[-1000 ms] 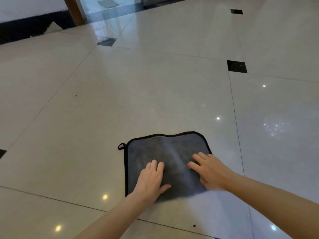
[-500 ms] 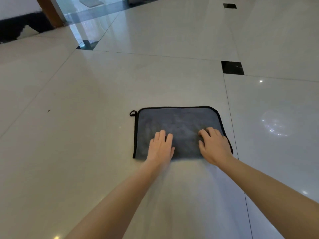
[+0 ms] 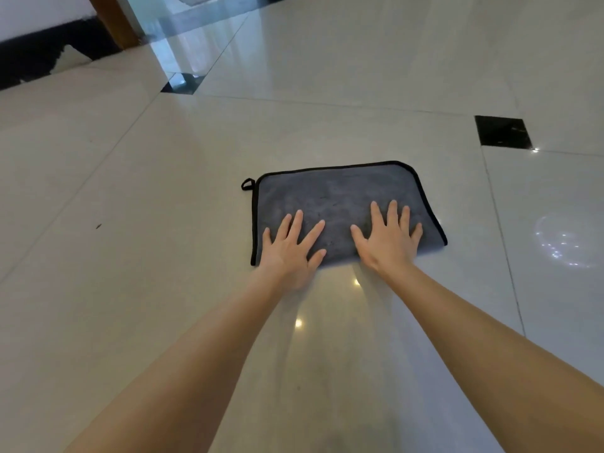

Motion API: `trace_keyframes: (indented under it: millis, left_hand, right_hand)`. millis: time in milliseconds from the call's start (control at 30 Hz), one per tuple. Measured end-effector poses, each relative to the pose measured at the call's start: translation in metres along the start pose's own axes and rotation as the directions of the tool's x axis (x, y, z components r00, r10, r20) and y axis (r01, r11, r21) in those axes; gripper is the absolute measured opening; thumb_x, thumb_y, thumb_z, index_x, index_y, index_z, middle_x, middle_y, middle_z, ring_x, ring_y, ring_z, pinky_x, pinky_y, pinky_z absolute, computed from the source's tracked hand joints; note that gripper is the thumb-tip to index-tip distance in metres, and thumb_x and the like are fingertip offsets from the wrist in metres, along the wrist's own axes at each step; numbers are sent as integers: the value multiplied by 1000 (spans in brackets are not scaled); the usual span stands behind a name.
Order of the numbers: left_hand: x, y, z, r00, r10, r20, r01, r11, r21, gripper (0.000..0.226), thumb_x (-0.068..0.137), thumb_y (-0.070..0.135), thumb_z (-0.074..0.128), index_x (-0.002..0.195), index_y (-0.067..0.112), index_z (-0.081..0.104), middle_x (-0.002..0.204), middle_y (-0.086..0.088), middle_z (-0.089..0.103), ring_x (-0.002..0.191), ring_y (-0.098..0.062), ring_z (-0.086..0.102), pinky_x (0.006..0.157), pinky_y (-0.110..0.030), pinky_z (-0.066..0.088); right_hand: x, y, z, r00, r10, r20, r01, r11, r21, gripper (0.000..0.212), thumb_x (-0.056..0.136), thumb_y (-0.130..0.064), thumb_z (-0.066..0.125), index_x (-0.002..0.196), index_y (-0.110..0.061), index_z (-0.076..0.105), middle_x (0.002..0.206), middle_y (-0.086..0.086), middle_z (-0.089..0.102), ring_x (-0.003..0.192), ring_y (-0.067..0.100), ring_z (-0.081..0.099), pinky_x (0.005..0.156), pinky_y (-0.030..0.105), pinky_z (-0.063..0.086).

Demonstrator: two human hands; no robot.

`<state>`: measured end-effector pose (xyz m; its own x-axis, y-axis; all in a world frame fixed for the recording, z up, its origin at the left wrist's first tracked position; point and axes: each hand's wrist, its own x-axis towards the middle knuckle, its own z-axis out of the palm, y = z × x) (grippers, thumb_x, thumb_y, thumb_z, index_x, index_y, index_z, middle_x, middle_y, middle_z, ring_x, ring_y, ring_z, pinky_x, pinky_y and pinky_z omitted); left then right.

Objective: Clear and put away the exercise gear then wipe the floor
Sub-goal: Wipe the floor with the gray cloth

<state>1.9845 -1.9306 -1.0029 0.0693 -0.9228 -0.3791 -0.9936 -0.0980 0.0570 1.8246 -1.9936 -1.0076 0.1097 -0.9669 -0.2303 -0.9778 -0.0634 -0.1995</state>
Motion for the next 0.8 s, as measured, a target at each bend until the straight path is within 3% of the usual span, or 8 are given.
trace_keyframes:
  millis: [433, 800]
  left_hand:
    - [-21, -108, 9, 982, -189, -24, 186, 978, -93, 58, 95, 57, 15, 145, 42, -12, 156, 1, -21, 143, -17, -19, 114, -51, -6]
    - [-167, -193, 54, 928, -368, 56, 372, 922, -112, 60, 96, 55, 16, 145, 39, -15, 155, -1, -24, 143, -18, -20, 115, -51, 0]
  right_hand:
    - [12, -107, 24, 971, -229, 63, 231, 972, -38, 70, 93, -61, 24, 150, -29, 0, 158, 7, -11, 144, 28, -15, 114, 50, -7]
    - [-104, -202, 57, 836, -479, 268, 518, 850, -96, 73, 91, -65, 27, 149, -34, -5, 157, 10, -17, 143, 32, -19, 115, 51, -5]
